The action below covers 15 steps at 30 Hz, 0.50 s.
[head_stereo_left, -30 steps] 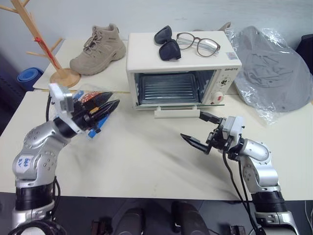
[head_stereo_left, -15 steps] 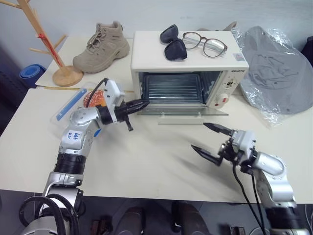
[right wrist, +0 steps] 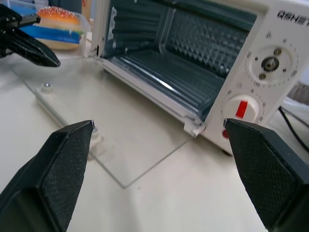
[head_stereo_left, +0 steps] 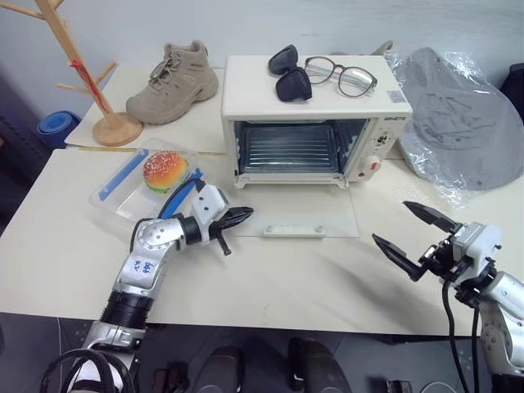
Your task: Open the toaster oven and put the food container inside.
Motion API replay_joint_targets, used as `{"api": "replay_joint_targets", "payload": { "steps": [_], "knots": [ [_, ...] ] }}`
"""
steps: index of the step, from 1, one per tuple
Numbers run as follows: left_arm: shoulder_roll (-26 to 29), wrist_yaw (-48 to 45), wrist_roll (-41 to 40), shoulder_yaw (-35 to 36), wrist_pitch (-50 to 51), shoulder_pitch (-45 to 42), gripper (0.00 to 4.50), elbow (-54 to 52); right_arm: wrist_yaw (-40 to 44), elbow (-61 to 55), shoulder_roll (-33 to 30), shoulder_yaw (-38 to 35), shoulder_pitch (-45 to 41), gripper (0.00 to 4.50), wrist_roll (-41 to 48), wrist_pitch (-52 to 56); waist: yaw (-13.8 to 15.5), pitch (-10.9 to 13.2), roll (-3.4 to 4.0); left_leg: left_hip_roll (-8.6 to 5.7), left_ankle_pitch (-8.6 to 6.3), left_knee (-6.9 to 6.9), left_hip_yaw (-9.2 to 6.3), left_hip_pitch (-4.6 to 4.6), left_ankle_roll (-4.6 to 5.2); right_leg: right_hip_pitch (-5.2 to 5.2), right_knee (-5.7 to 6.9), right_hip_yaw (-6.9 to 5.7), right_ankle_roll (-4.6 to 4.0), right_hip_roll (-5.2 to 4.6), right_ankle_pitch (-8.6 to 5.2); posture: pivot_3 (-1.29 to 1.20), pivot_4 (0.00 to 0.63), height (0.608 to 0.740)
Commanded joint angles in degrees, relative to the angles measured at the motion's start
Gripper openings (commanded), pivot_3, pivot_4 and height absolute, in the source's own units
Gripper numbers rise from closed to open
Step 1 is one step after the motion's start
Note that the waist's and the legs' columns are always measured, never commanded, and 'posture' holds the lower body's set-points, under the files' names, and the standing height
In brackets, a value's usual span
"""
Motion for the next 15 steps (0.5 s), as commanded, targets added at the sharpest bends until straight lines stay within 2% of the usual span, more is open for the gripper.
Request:
{"api": "replay_joint_targets", "payload": {
  "steps": [1, 4, 7, 10, 12, 15],
  "knots": [
    [-0.4, 2.7, -8.6, 7.7, 4.5, 4.0, 0.94, -11.2, 3.5, -3.2, -0.6, 2.5, -2.9, 4.50, 6.0, 4.5, -0.1, 0.0, -0.01, 0.02, 0.00, 0.00, -0.02, -0.05, 0.00, -0.03, -0.02, -0.01, 0.00, 0.00, 0.00, 0.00, 0.150, 0.740],
    [2.5, 10.0, -17.7, 18.5, 19.3, 12.3, 1.90, -23.3, 5.8, -2.5, 0.4, 4.9, -6.1, 4.50, 5.4, 3.1, -0.9, 0.0, -0.02, 0.05, -0.01, 0.01, -0.04, -0.13, 0.00, -0.10, -0.05, 0.01, 0.00, -0.01, 0.00, 0.00, 0.150, 0.740],
    [4.8, 12.2, -19.9, 30.3, 19.3, 22.8, 2.82, -31.2, 7.0, -0.9, 2.4, 7.2, -9.6, 4.50, 4.7, 1.4, -1.5, 0.0, -0.02, 0.12, -0.04, -0.04, -0.01, -0.08, -0.04, -0.10, -0.07, 0.07, -0.04, 0.04, -0.02, 0.00, 0.150, 0.740],
    [0.9, 17.3, -28.1, 49.7, 22.3, 38.6, 3.78, -36.8, 9.6, 1.6, 5.2, 10.8, -13.7, 4.50, 3.5, -1.0, -1.8, 0.0, -0.09, 0.14, -0.10, -0.06, 0.02, -0.03, 0.00, -0.07, -0.10, 0.10, -0.09, 0.03, -0.05, 0.00, 0.150, 0.740],
    [-1.3, 19.2, -29.6, 57.0, 22.2, 46.4, 4.36, -37.5, 11.4, 2.6, 6.0, 12.6, -14.9, 4.50, 3.6, -0.5, -1.9, 0.0, -0.13, 0.19, -0.25, -0.06, 0.07, 0.02, 0.19, -0.03, -0.17, 0.18, -0.11, 0.03, -0.07, 0.00, 0.150, 0.740],
    [-3.3, 23.9, -32.3, 60.5, 23.7, 50.4, 4.47, -37.9, 10.7, 3.9, 7.6, 13.2, -15.3, 4.50, 3.3, -0.9, 0.0, 0.0, -0.19, 0.14, -0.38, -0.03, -0.08, 0.01, 0.44, 0.10, -0.34, -0.01, -0.13, -0.04, -0.07, 0.00, 0.150, 0.740]
  ]
}}
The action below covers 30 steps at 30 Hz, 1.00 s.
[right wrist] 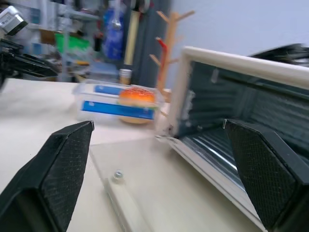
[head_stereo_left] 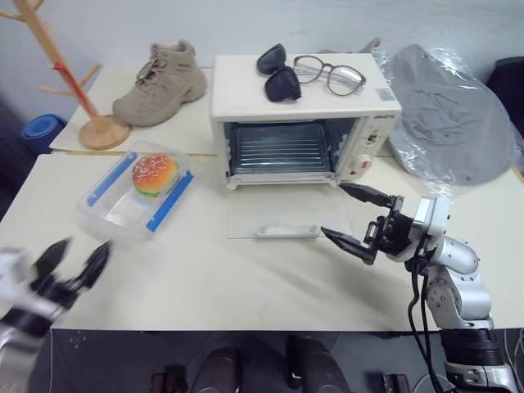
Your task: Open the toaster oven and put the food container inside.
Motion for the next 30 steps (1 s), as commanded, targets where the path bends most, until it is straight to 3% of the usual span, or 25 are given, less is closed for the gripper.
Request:
{"api": "replay_joint_targets", "payload": {
  "steps": [1, 7, 13, 19, 22, 26, 30],
  "knots": [
    [-1.1, 5.2, -5.5, 3.4, 1.9, 1.7, 4.47, -3.0, 0.0, 0.1, 1.9, 0.6, -0.6, 4.50, -0.2, -1.8, 1.1, 0.0, 0.00, -0.03, 0.01, 0.02, -0.07, 0.00, 0.03, 0.03, -0.02, -0.05, -0.01, -0.05, 0.01, 0.00, 0.150, 0.740],
    [4.6, 16.2, -13.9, 0.5, 10.9, -6.0, 4.47, -1.1, 1.5, 1.6, 3.2, 2.3, -0.7, 4.50, -2.2, -4.5, 1.3, 0.0, -0.04, -0.02, 0.07, 0.03, -0.32, -0.01, 0.03, 0.26, -0.28, -0.26, -0.20, -0.07, 0.16, 0.00, 0.150, 0.740],
    [17.0, 31.1, -23.9, -6.3, 27.0, -25.2, 4.47, 10.0, 2.1, 3.7, 2.6, 1.8, -0.6, 4.50, -2.8, -6.4, 0.4, 0.0, -0.04, 0.00, 0.25, -0.05, -0.30, -0.15, -0.38, -0.05, -0.03, -0.31, -0.21, 0.02, 0.16, 0.00, 0.150, 0.740],
    [22.6, 42.6, -23.2, -12.0, 41.3, -37.5, 4.47, 21.5, 1.9, 2.8, 1.6, 0.9, 0.0, 4.50, -2.3, -6.3, -0.8, 0.0, -0.06, -0.01, 0.36, -0.04, -0.23, -0.41, -0.61, -0.35, 0.33, -0.28, -0.17, 0.09, 0.16, 0.00, 0.150, 0.740],
    [22.0, 44.0, -22.0, -14.8, 43.7, -44.0, 4.47, 25.5, 1.2, 2.3, 1.7, 0.6, 0.6, 4.50, -2.4, -6.4, -0.5, 0.0, -0.07, -0.03, 0.42, -0.03, -0.28, -0.41, -0.69, -0.35, 0.32, -0.37, -0.17, 0.09, 0.16, 0.00, 0.150, 0.740],
    [22.5, 43.3, -19.5, -15.1, 45.6, -48.3, 3.74, 31.0, 0.5, 1.9, 1.9, 0.3, 1.1, 4.50, -2.8, -6.9, -0.7, -0.1, -0.08, -0.08, 0.46, -0.02, -0.26, -0.37, -0.71, -0.35, 0.38, -0.33, -0.17, 0.07, 0.16, 0.00, 0.150, 0.740],
    [23.4, 42.6, -18.2, -13.7, 46.9, -51.5, 2.70, 34.2, -0.1, 2.3, 2.1, 0.1, 1.3, 4.50, -3.6, -7.9, -0.7, -0.1, -0.08, -0.04, 0.48, -0.04, -0.23, -0.41, -0.79, -0.44, 0.48, -0.32, -0.18, 0.12, 0.16, 0.00, 0.150, 0.740]
  ]
}}
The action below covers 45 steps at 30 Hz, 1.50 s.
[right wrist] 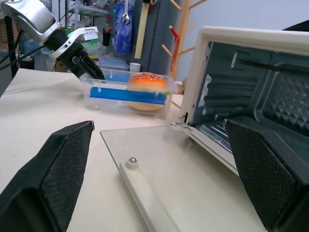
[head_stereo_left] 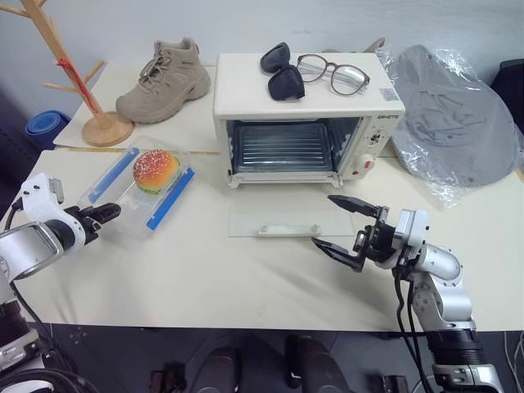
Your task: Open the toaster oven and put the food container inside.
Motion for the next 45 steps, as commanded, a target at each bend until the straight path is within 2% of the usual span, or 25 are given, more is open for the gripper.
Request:
{"api": "replay_joint_targets", "payload": {
  "steps": [1, 5, 6, 9, 12, 15, 18, 23, 26, 28, 37, 42, 44, 45],
  "knots": [
    [1.6, -0.6, 2.0, 2.7, 1.5, -2.1, 2.50, 2.2, -0.7, -1.4, -0.1, -0.8, 0.0, 4.50, -0.4, -1.9, 0.1, 0.0, 0.00, 0.00, 0.00, 0.00, 0.00, 0.00, 0.00, 0.00, 0.00, 0.00, 0.00, 0.00, 0.00, 0.00, 0.150, 0.740],
    [4.2, -4.1, 3.9, 2.5, 3.0, -2.8, 1.41, 2.9, -0.8, -1.0, -0.2, -0.6, -0.1, 4.50, -0.8, -2.6, 0.1, 0.0, -0.01, -0.01, 0.00, 0.01, -0.01, -0.02, -0.01, 0.00, 0.00, -0.02, 0.00, -0.02, 0.00, 0.00, 0.150, 0.740],
    [5.7, -5.3, 4.0, 2.6, 4.2, -2.9, 1.25, 2.4, -0.7, -1.0, -0.4, -0.6, -0.1, 4.50, -1.0, -2.8, 0.1, 0.0, -0.01, 0.00, 0.01, 0.01, -0.01, -0.03, -0.01, -0.01, -0.01, -0.02, 0.00, -0.01, 0.00, 0.00, 0.150, 0.740],
    [11.7, -10.0, 4.4, 2.0, 8.0, -2.4, 0.38, -0.6, -0.7, -2.0, -1.6, -1.2, -0.4, 4.50, -0.5, -1.3, 0.1, 0.0, -0.02, 0.00, 0.01, 0.00, -0.02, -0.07, -0.01, -0.04, -0.01, -0.02, 0.00, -0.01, 0.00, 0.00, 0.150, 0.740],
    [17.4, -15.2, 2.4, 0.2, 13.0, -3.9, 0.26, -2.9, -1.4, -2.9, -3.8, -2.5, 0.2, 4.50, -0.3, 0.6, 0.1, 0.0, -0.05, -0.01, 0.00, 0.01, -0.04, -0.13, -0.01, -0.07, -0.03, -0.01, 0.00, -0.04, 0.00, 0.00, 0.150, 0.740],
    [17.6, -17.2, -0.5, -4.2, 14.3, -7.5, 0.26, -5.1, -1.9, -2.7, -5.5, -3.6, 0.9, 4.50, -0.4, 1.0, 0.7, 0.0, -0.03, -0.08, 0.01, 0.01, -0.06, -0.11, 0.01, -0.04, -0.10, -0.03, 0.00, -0.13, 0.00, 0.00, 0.150, 0.740],
    [12.7, -15.4, -3.3, -9.4, 14.3, -13.1, 0.26, -6.9, -2.4, -2.2, -6.4, -4.6, 1.6, 4.50, -0.7, 1.1, 1.5, 0.0, -0.03, -0.12, 0.04, 0.02, -0.10, -0.06, 0.02, 0.03, -0.19, -0.06, 0.00, -0.19, 0.00, 0.00, 0.150, 0.740],
    [4.1, -10.4, -6.1, -13.9, 14.3, -19.7, 0.26, -6.7, -3.2, -3.2, -7.7, -5.5, 3.3, 4.50, -0.9, 1.4, 1.4, 0.0, -0.06, -0.10, 0.07, 0.06, -0.12, -0.13, -0.01, 0.02, 0.00, -0.11, 0.02, -0.12, 0.01, 0.00, 0.150, 0.740],
    [-6.4, -5.5, -1.2, -16.6, 14.3, -25.6, 0.26, -5.0, -5.0, -6.4, -8.4, -7.6, 7.5, 4.50, -0.6, 2.0, 1.6, 0.0, -0.06, -0.09, 0.07, 0.07, -0.08, -0.17, -0.02, -0.01, 0.01, -0.11, 0.03, -0.07, 0.02, 0.00, 0.150, 0.740],
    [-11.1, -3.8, 1.8, -17.1, 14.3, -28.5, 0.26, -3.6, -6.6, -8.5, -8.4, -8.6, 9.9, 4.50, -0.4, 2.4, 1.9, 0.0, -0.09, -0.11, 0.08, 0.14, -0.09, -0.22, 0.00, 0.02, -0.02, -0.17, 0.09, -0.06, 0.04, 0.00, 0.150, 0.740],
    [-22.5, -5.9, 12.7, -20.7, 13.3, -33.7, 0.26, 0.9, -10.8, -12.7, -6.6, -9.1, 15.8, 4.50, -1.3, 1.6, 1.4, 0.1, -0.11, -0.10, 0.13, 0.16, 0.25, -0.04, -0.01, 0.01, 0.02, -0.32, 0.18, 0.04, 0.09, 0.00, 0.150, 0.740],
    [-25.7, -7.4, 18.3, -21.4, 10.3, -33.8, 0.26, 1.8, -12.7, -13.6, -5.5, -8.8, 16.5, 4.50, -1.8, 1.3, 1.6, 0.1, -0.11, -0.12, 0.13, 0.18, 0.25, -0.04, -0.01, 0.01, 0.01, -0.31, 0.18, 0.03, 0.09, 0.00, 0.150, 0.740],
    [-27.0, -8.0, 19.8, -20.9, 9.2, -34.2, 0.98, 2.2, -13.0, -13.7, -5.2, -8.5, 16.5, 4.50, -1.7, 1.2, 1.7, 0.1, -0.11, -0.12, 0.14, 0.19, 0.25, -0.04, -0.02, 0.01, 0.00, -0.32, 0.18, 0.04, 0.09, 0.00, 0.150, 0.740],
    [-27.5, -8.5, 20.3, -20.7, 8.8, -34.4, 1.18, 2.4, -13.0, -13.7, -5.0, -8.4, 16.5, 4.50, -1.5, 1.2, 1.8, 0.1, -0.11, -0.13, 0.14, 0.19, 0.25, -0.04, -0.01, 0.01, 0.00, -0.32, 0.19, 0.03, 0.09, 0.00, 0.150, 0.740]
  ]
}}
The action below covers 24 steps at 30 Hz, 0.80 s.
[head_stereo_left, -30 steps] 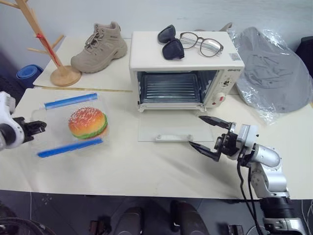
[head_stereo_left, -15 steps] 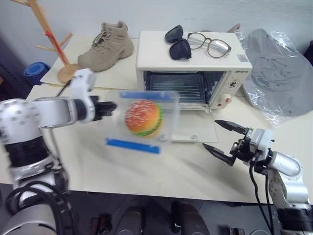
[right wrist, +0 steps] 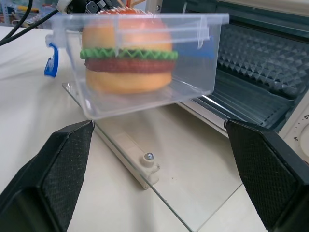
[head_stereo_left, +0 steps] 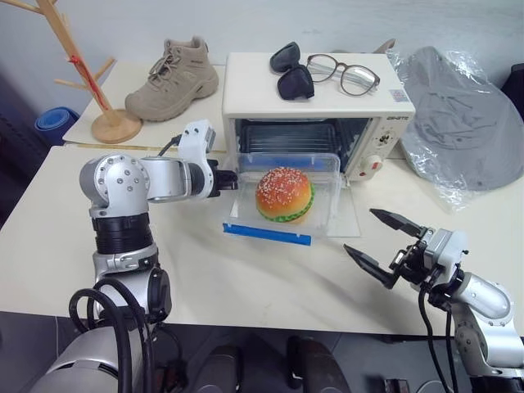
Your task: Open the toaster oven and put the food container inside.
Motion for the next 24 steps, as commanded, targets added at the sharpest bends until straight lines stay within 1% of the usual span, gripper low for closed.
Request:
{"api": "replay_joint_targets", "payload": {
  "steps": [1, 5, 8, 11, 12, 13, 14, 16, 18, 19, 20, 21, 24],
  "knots": [
    [-1.9, -1.9, 2.5, 1.5, -3.1, -2.2, 1.49, 0.1, -0.7, -2.4, 0.7, -0.5, 0.2, 4.50, 0.7, -1.2, 0.0, 0.0, 0.00, -0.01, 0.00, 0.01, 0.00, 0.00, 0.00, 0.00, -0.01, 0.00, 0.00, 0.00, 0.00, 0.00, 0.150, 0.740],
    [-3.5, -4.5, 2.5, 4.3, -4.7, -2.9, 2.73, -0.3, -2.8, -2.9, 1.3, -0.6, -0.8, 4.50, 0.8, 0.4, 0.0, 0.0, 0.00, -0.03, 0.01, 0.02, 0.00, -0.01, 0.02, 0.01, -0.01, 0.00, 0.02, -0.01, 0.01, 0.00, 0.150, 0.740],
    [-2.7, -9.1, 0.5, 6.3, -6.7, -2.1, 3.61, -2.1, -3.4, -4.7, -0.5, -1.1, -1.4, 4.50, 2.8, 4.2, 0.0, 0.0, 0.00, -0.01, 0.02, 0.01, 0.00, -0.01, 0.01, 0.00, 0.02, 0.00, 0.02, 0.00, 0.01, 0.00, 0.150, 0.740],
    [-0.7, -14.2, -1.6, 8.6, -7.4, -1.2, 3.61, -3.1, -2.6, -7.4, -2.9, -1.6, -0.7, 4.50, 6.1, 9.0, 0.0, 0.0, 0.00, -0.01, 0.06, 0.03, -0.02, -0.01, -0.01, -0.01, -0.01, -0.02, 0.02, 0.00, 0.01, 0.00, 0.150, 0.740],
    [2.1, -17.4, -1.8, 7.6, -7.7, 0.4, 3.63, -4.0, -2.0, -8.2, -4.1, -1.8, -0.1, 4.32, 7.5, 11.2, -0.1, 0.0, 0.01, 0.00, 0.06, 0.03, -0.02, -0.01, -0.02, 0.00, 0.00, -0.02, 0.02, 0.00, 0.01, 0.00, 0.150, 0.740],
    [6.2, -22.4, -1.4, 5.4, -9.6, 2.9, 3.64, -5.6, -1.1, -9.1, -6.0, -1.7, 1.1, 4.10, 8.9, 14.4, -0.3, 0.0, 0.01, 0.00, 0.06, 0.03, -0.02, 0.00, -0.02, 0.00, -0.01, -0.02, 0.02, 0.00, 0.01, 0.00, 0.150, 0.740],
    [11.1, -28.2, -0.9, 3.3, -12.1, 6.3, 3.44, -7.0, 0.7, -10.0, -8.1, -1.4, 2.5, 3.88, 9.2, 16.3, -0.5, 0.0, 0.02, 0.02, 0.06, -0.01, 0.03, 0.05, -0.03, 0.00, 0.02, 0.02, 0.01, 0.01, 0.01, 0.00, 0.150, 0.740],
    [19.7, -39.7, 0.4, -1.1, -18.2, 12.9, 3.03, -9.4, 2.6, -12.4, -11.5, -0.5, 5.3, 3.24, 10.3, 20.8, -1.4, 0.0, 0.05, 0.10, 0.05, -0.16, 0.13, 0.15, -0.07, -0.01, 0.12, 0.11, -0.03, 0.08, -0.01, 0.00, 0.150, 0.740],
    [25.3, -48.4, 2.7, -5.7, -25.4, 17.5, 2.39, -11.4, 2.8, -13.7, -12.8, 0.4, 6.6, 2.49, 10.6, 23.0, -1.3, 0.0, 0.03, 0.22, 0.02, -0.21, 0.13, 0.18, -0.13, 0.01, 0.04, 0.11, -0.11, 0.18, -0.06, 0.00, 0.150, 0.740],
    [29.0, -55.9, 4.1, -8.8, -30.7, 21.6, 2.03, -13.9, 2.8, -14.8, -13.4, 2.0, 7.2, 2.12, 10.6, 25.0, -1.2, 0.0, 0.02, 0.24, 0.02, -0.14, 0.07, 0.12, -0.12, 0.01, -0.08, 0.07, -0.14, 0.18, -0.07, 0.00, 0.150, 0.740],
    [30.4, -59.5, 4.0, -10.4, -32.2, 24.4, 1.75, -14.9, 2.5, -14.9, -13.0, 3.5, 6.9, 1.80, 9.3, 25.2, -1.2, 0.0, 0.03, 0.21, 0.02, -0.05, 0.06, 0.09, -0.11, 0.02, -0.16, 0.11, -0.15, 0.13, -0.08, 0.00, 0.150, 0.740],
    [30.9, -62.2, 4.6, -12.0, -34.7, 26.7, 1.38, -15.6, 1.8, -14.5, -12.1, 4.8, 6.1, 1.43, 8.1, 25.3, -1.0, 0.0, 0.03, 0.16, 0.03, -0.07, 0.05, 0.12, -0.06, 0.06, -0.18, 0.26, -0.15, 0.01, -0.08, 0.00, 0.150, 0.740],
    [28.1, -64.0, 7.0, -15.7, -40.9, 29.1, 0.45, -16.5, 0.8, -11.0, -10.7, 6.8, 1.9, 0.39, 4.1, 23.7, 0.0, 0.0, 0.03, 0.05, -0.04, -0.05, -0.15, 0.13, 0.11, 0.19, -0.29, 0.43, -0.14, -0.15, -0.07, 0.00, 0.150, 0.740]
  ]
}}
